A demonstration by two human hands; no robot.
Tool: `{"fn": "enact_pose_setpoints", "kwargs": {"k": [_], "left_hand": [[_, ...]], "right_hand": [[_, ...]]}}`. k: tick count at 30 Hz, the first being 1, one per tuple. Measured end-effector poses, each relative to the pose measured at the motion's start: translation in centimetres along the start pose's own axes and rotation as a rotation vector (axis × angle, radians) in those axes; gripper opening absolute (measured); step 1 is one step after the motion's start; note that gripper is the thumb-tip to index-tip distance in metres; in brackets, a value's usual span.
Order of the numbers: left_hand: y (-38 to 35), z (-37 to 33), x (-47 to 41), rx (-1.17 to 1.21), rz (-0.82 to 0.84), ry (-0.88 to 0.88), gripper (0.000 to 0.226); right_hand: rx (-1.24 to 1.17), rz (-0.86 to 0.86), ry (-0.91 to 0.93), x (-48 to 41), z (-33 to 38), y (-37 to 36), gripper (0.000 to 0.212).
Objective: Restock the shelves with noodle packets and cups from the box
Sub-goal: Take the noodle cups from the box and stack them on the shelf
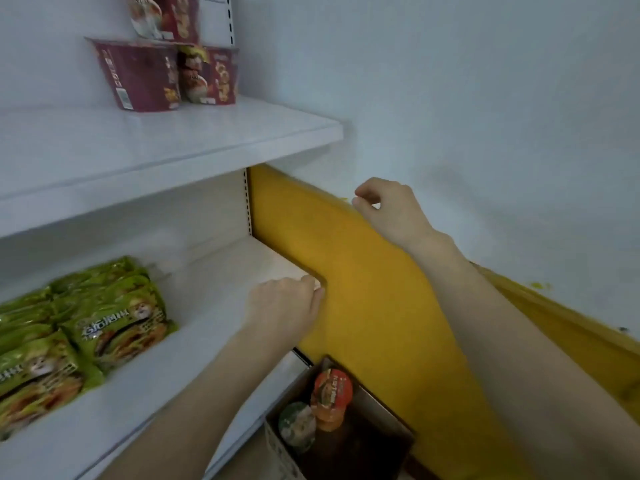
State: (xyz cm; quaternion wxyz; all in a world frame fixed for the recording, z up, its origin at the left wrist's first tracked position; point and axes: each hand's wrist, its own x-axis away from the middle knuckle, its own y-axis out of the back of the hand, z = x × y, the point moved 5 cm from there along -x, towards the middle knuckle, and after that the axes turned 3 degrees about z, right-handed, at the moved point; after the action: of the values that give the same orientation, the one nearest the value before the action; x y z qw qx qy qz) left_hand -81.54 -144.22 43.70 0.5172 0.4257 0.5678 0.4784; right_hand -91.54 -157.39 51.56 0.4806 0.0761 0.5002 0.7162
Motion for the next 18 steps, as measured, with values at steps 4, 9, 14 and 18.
{"fn": "enact_pose_setpoints", "kwargs": {"k": [4,9,14,18], "left_hand": [[-6.0,-3.3,0.5,0.016,0.140,0.005,0.038],[-12.9,-5.1,1.8,0.066,0.274,0.064,0.037],[-20.1,-4.3,4.7,0.008,0.434,0.148,0.034],[-25.1,-3.9,6.6,0.026,0.513,0.166,0.033]], "right_hand": [[0.058,0.111,-0.065,2.9,-6.0,-2.9,0.029],[0.063,0.250,-0.155,6.1,-12.5,-7.4,0.034],[0.037,0.380,-0.244,9.4,-17.3,-13.7,0.035],[0.012,0.468,-0.302,12.2,-19.9,-18.5,0.035]]}}
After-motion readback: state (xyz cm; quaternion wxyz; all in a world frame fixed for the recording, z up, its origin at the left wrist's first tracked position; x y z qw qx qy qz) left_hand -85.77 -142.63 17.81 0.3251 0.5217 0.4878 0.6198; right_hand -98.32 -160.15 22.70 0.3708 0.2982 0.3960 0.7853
